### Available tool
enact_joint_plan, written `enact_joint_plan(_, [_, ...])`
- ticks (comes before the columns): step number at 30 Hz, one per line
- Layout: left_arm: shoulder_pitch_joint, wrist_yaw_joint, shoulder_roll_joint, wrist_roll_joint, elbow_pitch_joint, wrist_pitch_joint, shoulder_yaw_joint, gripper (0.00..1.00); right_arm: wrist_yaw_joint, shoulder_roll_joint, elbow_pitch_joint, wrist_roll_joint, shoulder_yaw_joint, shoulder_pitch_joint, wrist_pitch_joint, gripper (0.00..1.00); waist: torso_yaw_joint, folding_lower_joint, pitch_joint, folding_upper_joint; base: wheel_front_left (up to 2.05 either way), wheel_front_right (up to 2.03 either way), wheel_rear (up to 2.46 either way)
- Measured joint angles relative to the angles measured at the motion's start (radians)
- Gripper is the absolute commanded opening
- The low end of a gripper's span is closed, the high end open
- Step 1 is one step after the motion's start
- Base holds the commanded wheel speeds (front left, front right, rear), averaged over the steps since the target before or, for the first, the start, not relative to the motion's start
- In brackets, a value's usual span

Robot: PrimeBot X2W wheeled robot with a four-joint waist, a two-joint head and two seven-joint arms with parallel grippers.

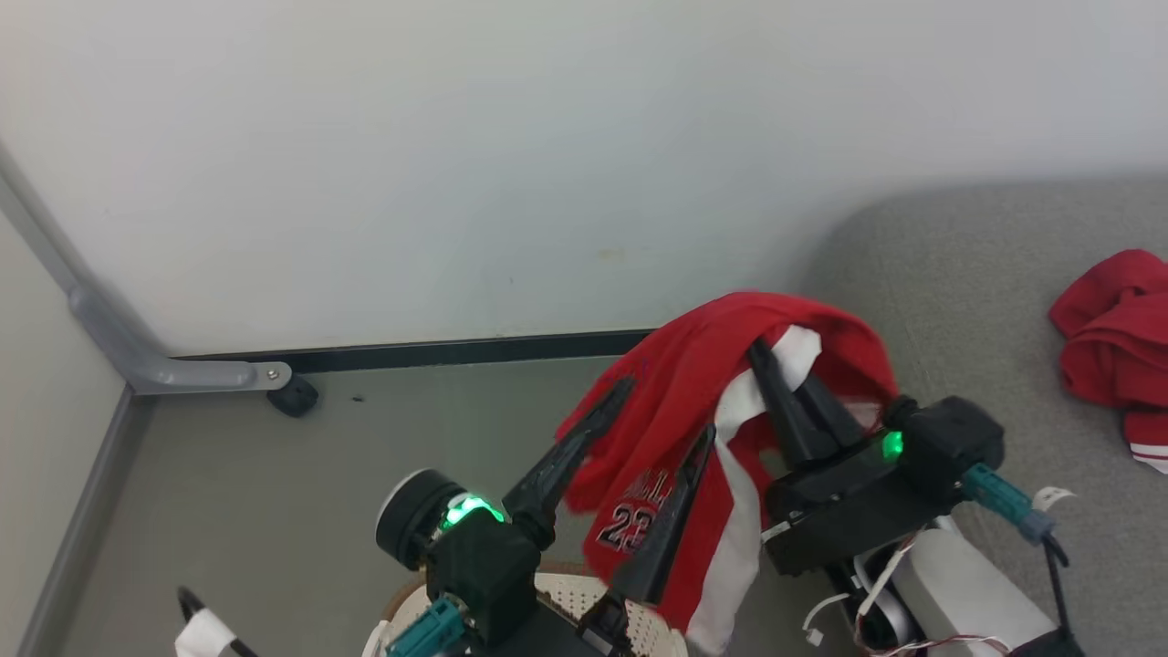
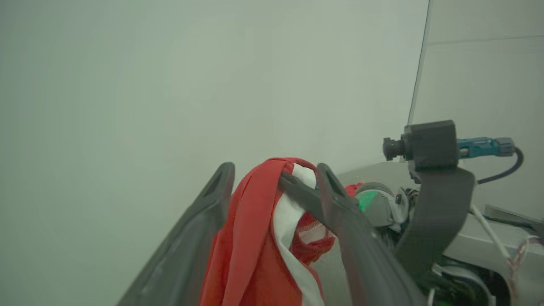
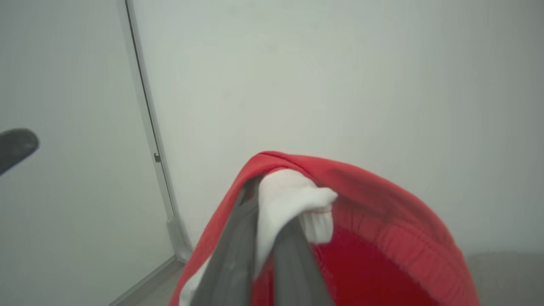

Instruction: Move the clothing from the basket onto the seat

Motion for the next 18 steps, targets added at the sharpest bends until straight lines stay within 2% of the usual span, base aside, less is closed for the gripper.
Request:
enact_joint_plan(11, [0.079, 0.01, 0.039, 0.05, 0.002, 0.023, -0.07, 1.0, -0.058, -0.096, -0.047, 0.0, -0.122, 0.035, -0.013, 0.0, -0.071, -0.0001, 0.04, 0.0, 0.0, 0.0, 0.0])
enact_joint_plan(18, [0.096, 0.01, 0.04, 0.076, 0.003, 0.038, -0.111, 1.0, -0.074, -0.113, -0.079, 0.002, -0.166, 0.075, -0.015, 0.0, -0.12, -0.0001, 0.074, 0.0, 0.0, 0.0, 0.0])
